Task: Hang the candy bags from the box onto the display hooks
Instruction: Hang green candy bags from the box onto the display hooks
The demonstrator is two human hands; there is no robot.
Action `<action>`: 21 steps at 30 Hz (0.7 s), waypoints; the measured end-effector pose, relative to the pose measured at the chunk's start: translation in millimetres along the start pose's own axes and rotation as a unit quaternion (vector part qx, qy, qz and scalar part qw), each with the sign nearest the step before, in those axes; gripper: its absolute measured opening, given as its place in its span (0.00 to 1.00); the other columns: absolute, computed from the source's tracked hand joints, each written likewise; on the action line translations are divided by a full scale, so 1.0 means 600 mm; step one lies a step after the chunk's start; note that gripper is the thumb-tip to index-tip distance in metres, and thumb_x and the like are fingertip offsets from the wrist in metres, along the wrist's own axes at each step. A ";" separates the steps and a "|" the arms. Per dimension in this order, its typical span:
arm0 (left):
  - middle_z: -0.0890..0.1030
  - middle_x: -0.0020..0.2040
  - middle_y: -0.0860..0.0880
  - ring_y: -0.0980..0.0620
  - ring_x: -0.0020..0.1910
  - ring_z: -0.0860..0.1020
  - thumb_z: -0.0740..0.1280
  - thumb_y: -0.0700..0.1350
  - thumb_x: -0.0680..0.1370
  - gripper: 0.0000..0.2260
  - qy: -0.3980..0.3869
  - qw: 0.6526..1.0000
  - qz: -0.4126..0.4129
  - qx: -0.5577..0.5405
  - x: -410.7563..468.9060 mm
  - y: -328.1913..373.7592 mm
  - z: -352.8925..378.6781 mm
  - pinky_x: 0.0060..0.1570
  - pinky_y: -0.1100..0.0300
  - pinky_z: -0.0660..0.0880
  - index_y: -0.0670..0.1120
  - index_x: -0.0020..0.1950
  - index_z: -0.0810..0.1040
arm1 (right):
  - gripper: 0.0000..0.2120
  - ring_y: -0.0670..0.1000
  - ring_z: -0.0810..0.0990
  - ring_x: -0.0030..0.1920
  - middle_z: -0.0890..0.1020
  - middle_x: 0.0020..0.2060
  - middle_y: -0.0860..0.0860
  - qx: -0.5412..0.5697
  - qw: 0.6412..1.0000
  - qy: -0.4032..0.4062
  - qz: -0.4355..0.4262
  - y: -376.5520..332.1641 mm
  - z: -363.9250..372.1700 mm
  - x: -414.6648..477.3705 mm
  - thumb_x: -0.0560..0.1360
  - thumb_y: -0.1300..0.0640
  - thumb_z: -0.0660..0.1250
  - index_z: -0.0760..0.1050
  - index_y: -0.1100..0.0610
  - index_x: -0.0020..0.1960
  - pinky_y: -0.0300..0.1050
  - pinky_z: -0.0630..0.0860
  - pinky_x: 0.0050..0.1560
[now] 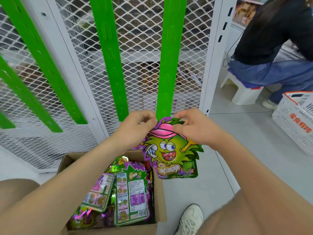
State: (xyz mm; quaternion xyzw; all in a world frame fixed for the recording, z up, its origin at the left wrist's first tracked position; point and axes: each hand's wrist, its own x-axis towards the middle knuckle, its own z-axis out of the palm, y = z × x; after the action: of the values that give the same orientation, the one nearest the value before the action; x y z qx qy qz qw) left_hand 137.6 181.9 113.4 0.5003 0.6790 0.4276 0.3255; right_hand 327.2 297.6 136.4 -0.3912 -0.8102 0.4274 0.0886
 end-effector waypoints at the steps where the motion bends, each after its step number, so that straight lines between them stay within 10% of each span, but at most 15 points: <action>1: 0.82 0.42 0.51 0.57 0.44 0.76 0.65 0.47 0.86 0.10 -0.010 1.000 -0.011 -0.001 -0.008 0.006 -0.002 0.49 0.57 0.70 0.47 0.46 0.82 | 0.09 0.71 0.84 0.38 0.85 0.41 0.67 -0.003 1.000 0.005 -0.005 -0.002 0.005 -0.005 0.78 0.54 0.71 0.83 0.55 0.56 0.68 0.84 0.41; 8: 0.88 0.50 0.46 0.47 0.55 0.85 0.66 0.52 0.85 0.14 -0.039 0.998 -0.017 -0.043 -0.047 0.022 -0.004 0.63 0.49 0.79 0.46 0.51 0.87 | 0.20 0.68 0.84 0.39 0.85 0.39 0.66 -0.019 0.998 0.052 -0.026 -0.004 0.025 -0.019 0.76 0.41 0.72 0.85 0.60 0.47 0.67 0.81 0.39; 13: 0.87 0.55 0.52 0.64 0.52 0.82 0.65 0.50 0.86 0.14 -0.033 0.997 -0.049 -0.050 -0.044 0.019 -0.004 0.47 0.77 0.71 0.44 0.54 0.87 | 0.24 0.69 0.84 0.40 0.84 0.39 0.66 -0.014 0.998 0.060 -0.023 -0.003 0.025 -0.023 0.75 0.39 0.73 0.84 0.62 0.47 0.66 0.81 0.40; 18: 0.85 0.50 0.42 0.51 0.52 0.82 0.64 0.51 0.87 0.15 -0.050 0.997 -0.043 -0.041 -0.043 0.015 -0.005 0.66 0.52 0.75 0.45 0.49 0.85 | 0.19 0.60 0.77 0.28 0.83 0.34 0.65 -0.034 0.997 0.070 -0.020 -0.005 0.032 -0.026 0.75 0.44 0.75 0.83 0.62 0.41 0.57 0.76 0.32; 21: 0.75 0.36 0.45 0.54 0.36 0.74 0.63 0.52 0.87 0.16 -0.057 0.996 -0.052 -0.050 -0.043 0.016 -0.005 0.47 0.54 0.75 0.48 0.43 0.81 | 0.21 0.63 0.77 0.29 0.83 0.35 0.65 -0.056 0.997 0.056 -0.012 -0.002 0.036 -0.027 0.75 0.44 0.76 0.83 0.64 0.42 0.55 0.74 0.31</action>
State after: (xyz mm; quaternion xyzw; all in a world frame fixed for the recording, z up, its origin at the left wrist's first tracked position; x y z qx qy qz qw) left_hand 146.0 157.8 123.8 0.4711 0.6621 0.4141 0.4101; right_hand 327.4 272.2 127.3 -0.4089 -0.8313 0.3579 0.1167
